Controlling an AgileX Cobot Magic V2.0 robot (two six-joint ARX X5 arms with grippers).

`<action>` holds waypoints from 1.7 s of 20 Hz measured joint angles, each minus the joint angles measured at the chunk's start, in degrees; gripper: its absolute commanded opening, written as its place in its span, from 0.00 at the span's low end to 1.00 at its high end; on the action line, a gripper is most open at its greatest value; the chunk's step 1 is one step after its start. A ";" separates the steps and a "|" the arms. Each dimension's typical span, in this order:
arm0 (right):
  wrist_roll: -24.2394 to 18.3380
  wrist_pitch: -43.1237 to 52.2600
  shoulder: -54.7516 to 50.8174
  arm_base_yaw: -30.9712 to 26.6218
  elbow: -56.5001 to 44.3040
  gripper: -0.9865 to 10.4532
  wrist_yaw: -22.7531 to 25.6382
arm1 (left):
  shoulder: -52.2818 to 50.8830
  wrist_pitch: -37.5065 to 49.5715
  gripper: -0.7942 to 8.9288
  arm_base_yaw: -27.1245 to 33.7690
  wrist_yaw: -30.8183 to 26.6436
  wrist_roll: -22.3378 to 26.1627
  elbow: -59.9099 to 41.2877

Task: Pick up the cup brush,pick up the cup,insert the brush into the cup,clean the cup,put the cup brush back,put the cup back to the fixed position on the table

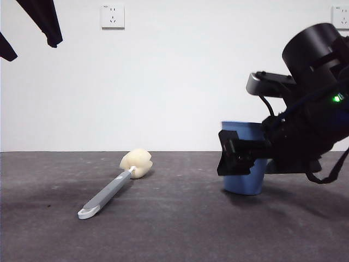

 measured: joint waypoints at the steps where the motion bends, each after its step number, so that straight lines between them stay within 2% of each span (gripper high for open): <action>1: -0.15 0.28 -0.02 -0.04 -0.02 0.59 0.02 | 0.00 -0.02 0.47 0.00 0.00 0.00 0.02; 5: -0.22 -1.66 -1.05 -0.02 -0.02 0.59 0.00 | 0.00 -0.52 0.47 0.00 0.00 0.13 0.00; 9: -0.20 -10.27 -6.54 1.25 -0.02 0.59 0.00 | 0.00 -0.52 0.47 0.00 0.00 0.44 0.00; 12: 1.16 -22.10 -15.65 3.52 -0.02 0.59 -0.02 | 0.00 -0.55 0.47 0.00 0.00 0.59 0.00; 16: 7.76 -41.29 -32.06 7.82 0.00 0.58 -0.11 | 0.00 -0.79 0.47 0.00 0.42 2.21 0.00; 19: 10.23 -55.71 -43.65 10.69 2.25 0.58 -2.86 | 0.00 -2.32 0.47 0.00 2.86 4.85 0.00; 20: 10.58 -61.02 -47.19 11.43 4.37 0.56 -2.95 | 0.00 -2.45 0.47 0.00 3.91 5.68 0.00; 22: 11.06 -69.96 -51.71 11.65 9.42 0.45 -3.08 | 0.00 -2.47 0.46 0.00 5.40 6.82 0.00; 23: 11.28 -74.18 -52.89 11.65 12.15 0.38 -3.06 | 0.00 -2.47 0.38 0.00 6.05 7.26 0.02; 25: 11.47 -81.83 -53.88 11.58 17.18 0.19 -3.06 | 0.00 -2.64 0.12 0.00 6.49 7.67 0.00; 26: 11.47 -85.09 -53.94 11.58 19.37 0.08 -3.32 | 0.00 -2.67 0.07 0.00 6.78 7.72 0.00; 30: 11.45 -92.24 -54.07 11.58 22.18 0.08 -8.00 | 0.00 -2.69 0.07 0.00 7.69 7.96 0.00; 34: 11.63 -93.35 -53.88 11.58 22.16 0.09 -8.59 | 0.00 -2.71 0.08 0.00 7.65 8.07 0.00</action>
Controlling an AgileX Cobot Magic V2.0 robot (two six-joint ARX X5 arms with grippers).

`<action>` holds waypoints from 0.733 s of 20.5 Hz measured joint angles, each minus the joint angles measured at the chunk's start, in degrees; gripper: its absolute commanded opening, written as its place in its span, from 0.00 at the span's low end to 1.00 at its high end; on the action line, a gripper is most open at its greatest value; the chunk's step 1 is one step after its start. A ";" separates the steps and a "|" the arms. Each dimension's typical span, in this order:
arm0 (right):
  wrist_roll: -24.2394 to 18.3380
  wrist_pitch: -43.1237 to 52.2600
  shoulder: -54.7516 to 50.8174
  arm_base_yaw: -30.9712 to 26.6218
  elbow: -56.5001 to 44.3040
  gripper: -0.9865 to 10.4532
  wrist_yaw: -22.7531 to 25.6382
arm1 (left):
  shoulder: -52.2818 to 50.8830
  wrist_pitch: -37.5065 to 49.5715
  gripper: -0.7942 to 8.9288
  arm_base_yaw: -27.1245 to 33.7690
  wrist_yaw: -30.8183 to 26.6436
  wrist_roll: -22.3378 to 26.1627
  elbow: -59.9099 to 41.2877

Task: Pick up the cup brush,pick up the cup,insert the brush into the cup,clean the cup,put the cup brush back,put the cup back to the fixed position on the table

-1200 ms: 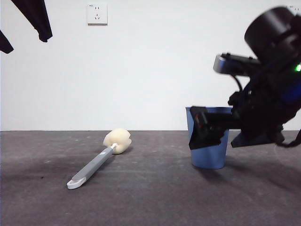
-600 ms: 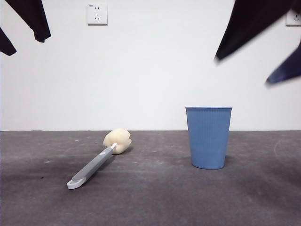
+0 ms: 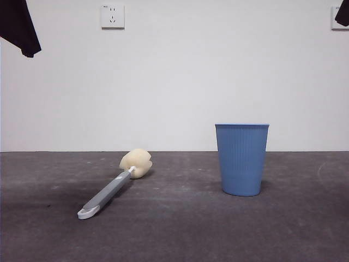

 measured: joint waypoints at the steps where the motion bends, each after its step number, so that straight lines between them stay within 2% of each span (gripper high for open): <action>1: 0.02 0.00 -0.02 0.00 0.00 0.09 0.00 | 0.00 -0.02 0.08 0.00 -0.02 0.00 0.00; 12: 0.02 0.00 -0.02 0.00 0.00 0.09 0.00 | -0.33 0.00 0.08 0.07 -0.44 0.02 0.00; 15: 0.04 0.00 -0.02 0.00 0.00 0.09 0.00 | -3.91 2.14 0.08 2.91 -5.29 1.81 -0.02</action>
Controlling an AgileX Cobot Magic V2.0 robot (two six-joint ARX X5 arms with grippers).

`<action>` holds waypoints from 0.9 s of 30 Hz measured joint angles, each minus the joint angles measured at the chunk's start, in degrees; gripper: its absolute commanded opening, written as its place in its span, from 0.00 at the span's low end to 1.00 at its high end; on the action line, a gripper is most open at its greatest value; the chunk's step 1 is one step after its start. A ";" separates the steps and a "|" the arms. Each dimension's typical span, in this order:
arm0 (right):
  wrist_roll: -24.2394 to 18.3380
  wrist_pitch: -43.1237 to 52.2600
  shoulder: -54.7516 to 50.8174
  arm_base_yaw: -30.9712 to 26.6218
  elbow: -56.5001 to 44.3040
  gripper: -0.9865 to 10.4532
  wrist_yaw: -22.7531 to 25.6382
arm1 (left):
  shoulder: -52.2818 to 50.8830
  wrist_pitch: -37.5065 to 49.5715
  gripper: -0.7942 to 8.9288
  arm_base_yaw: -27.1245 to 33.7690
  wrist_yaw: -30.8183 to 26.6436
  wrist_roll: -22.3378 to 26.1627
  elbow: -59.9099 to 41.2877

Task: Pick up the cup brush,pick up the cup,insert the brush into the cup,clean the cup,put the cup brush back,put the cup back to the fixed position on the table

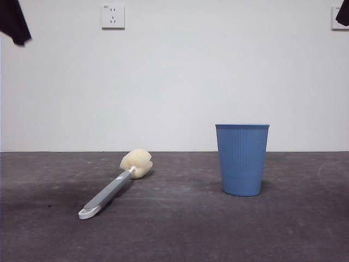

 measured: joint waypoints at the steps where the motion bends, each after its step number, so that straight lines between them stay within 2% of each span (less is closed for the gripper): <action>1: 0.00 0.00 0.00 0.00 0.00 0.09 0.00 | -1.81 3.61 0.08 2.54 -0.96 1.31 -0.11; 4: 0.00 0.00 -0.04 0.00 0.00 0.09 0.00 | -8.70 21.53 0.08 10.84 -0.61 6.40 -4.20; 7: 0.00 0.00 -0.09 0.00 0.00 0.09 0.02 | -18.38 42.18 0.08 20.55 -0.70 8.57 -14.25; 10: 0.00 0.00 -0.09 0.00 0.00 0.09 0.00 | -26.88 52.61 0.08 26.43 -0.96 8.90 -24.11; 18: 0.00 0.00 -0.13 0.00 0.00 0.09 0.00 | -38.69 51.95 0.08 33.16 -0.92 9.11 -41.79; 23: 0.00 0.00 -0.13 0.00 0.00 0.09 0.00 | -43.36 51.56 0.08 33.86 -0.94 9.01 -47.58; 27: 0.00 0.00 -0.13 0.00 0.00 0.09 0.00 | -45.27 48.00 0.08 33.86 -0.92 8.44 -50.71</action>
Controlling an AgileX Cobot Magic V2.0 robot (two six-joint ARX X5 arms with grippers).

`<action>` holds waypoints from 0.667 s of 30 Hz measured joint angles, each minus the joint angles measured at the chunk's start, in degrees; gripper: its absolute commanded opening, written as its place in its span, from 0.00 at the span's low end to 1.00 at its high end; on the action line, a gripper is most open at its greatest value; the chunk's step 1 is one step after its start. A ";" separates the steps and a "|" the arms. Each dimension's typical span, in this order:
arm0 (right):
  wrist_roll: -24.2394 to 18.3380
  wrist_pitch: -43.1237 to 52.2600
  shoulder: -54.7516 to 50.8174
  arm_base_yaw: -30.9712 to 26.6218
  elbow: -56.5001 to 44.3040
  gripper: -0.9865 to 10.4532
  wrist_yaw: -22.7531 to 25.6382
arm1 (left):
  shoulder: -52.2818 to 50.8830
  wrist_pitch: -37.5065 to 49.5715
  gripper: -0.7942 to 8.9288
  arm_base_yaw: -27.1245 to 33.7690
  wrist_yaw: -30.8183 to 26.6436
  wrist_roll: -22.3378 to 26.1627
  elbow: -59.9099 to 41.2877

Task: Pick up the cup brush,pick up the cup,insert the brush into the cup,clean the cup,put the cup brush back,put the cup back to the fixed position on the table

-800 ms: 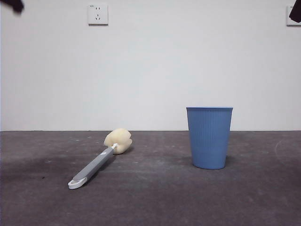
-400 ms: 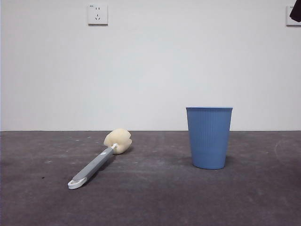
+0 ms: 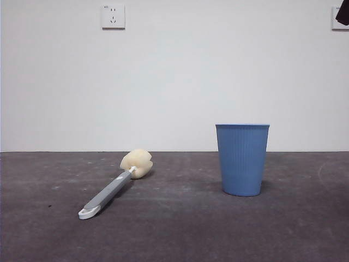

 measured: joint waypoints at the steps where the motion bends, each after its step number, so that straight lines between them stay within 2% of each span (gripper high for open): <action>1: 0.00 0.00 0.00 0.00 0.00 0.09 0.00 | -0.28 -0.87 0.08 0.00 0.00 -0.11 -0.44; 11: 0.00 0.00 0.00 0.00 0.00 0.09 0.00 | -2.51 -11.72 0.08 0.00 0.04 -1.97 -1.77; 16: 0.00 0.00 0.00 0.00 0.00 0.09 0.00 | -2.89 -12.15 0.08 0.00 3.19 -2.34 -1.75; 20: 0.00 0.00 0.00 0.00 0.00 0.09 0.00 | -2.89 -12.15 0.08 0.00 3.48 -2.34 -1.75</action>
